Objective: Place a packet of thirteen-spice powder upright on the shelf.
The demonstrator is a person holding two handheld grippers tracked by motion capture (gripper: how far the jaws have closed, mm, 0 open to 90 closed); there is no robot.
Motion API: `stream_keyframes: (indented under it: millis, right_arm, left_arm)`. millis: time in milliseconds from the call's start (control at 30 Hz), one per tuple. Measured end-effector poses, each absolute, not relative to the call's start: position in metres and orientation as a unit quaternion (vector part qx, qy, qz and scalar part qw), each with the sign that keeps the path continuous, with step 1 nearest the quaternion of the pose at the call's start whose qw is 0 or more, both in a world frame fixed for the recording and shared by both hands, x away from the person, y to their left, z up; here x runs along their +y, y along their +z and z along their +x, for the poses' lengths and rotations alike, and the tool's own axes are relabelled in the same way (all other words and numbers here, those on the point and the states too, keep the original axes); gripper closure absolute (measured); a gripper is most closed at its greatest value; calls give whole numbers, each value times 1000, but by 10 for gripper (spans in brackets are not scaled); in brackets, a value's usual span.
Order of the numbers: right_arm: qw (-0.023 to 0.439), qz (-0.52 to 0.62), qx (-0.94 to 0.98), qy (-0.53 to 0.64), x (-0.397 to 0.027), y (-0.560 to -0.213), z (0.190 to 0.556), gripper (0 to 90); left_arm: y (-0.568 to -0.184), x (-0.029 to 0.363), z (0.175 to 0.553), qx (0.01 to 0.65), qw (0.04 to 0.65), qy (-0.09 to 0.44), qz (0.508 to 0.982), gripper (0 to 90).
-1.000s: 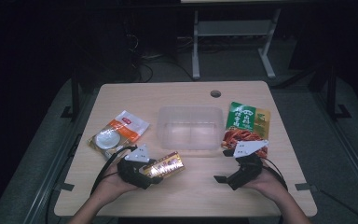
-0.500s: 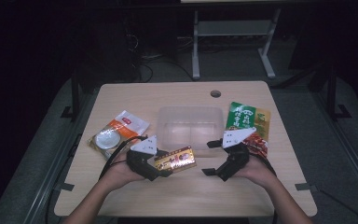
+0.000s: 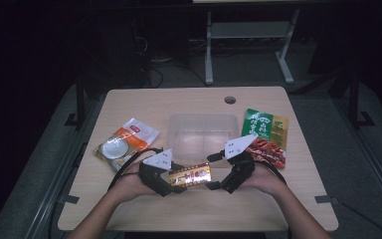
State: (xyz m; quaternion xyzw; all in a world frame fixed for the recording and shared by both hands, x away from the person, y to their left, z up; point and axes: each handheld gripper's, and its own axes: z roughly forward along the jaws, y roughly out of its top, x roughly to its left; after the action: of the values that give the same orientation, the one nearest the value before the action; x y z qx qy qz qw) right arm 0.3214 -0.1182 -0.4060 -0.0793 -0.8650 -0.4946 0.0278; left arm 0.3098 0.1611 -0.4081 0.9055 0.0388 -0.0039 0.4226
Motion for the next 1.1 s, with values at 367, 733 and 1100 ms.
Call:
stream_keyframes:
  millis: [367, 733, 1100]
  right_arm:
    - [34, -74, -864, -497, -114, -406, 318, 156]
    - [40, -65, -867, -493, -111, -408, 315, 232]
    - [37, -58, -863, -501, -112, -406, 313, 283]
  left_arm:
    - [-406, 161, 310, 32, 438, -16, 898, 316]
    - [-406, 159, 308, 27, 439, -18, 898, 316]
    - [-406, 161, 309, 22, 448, -32, 893, 315]
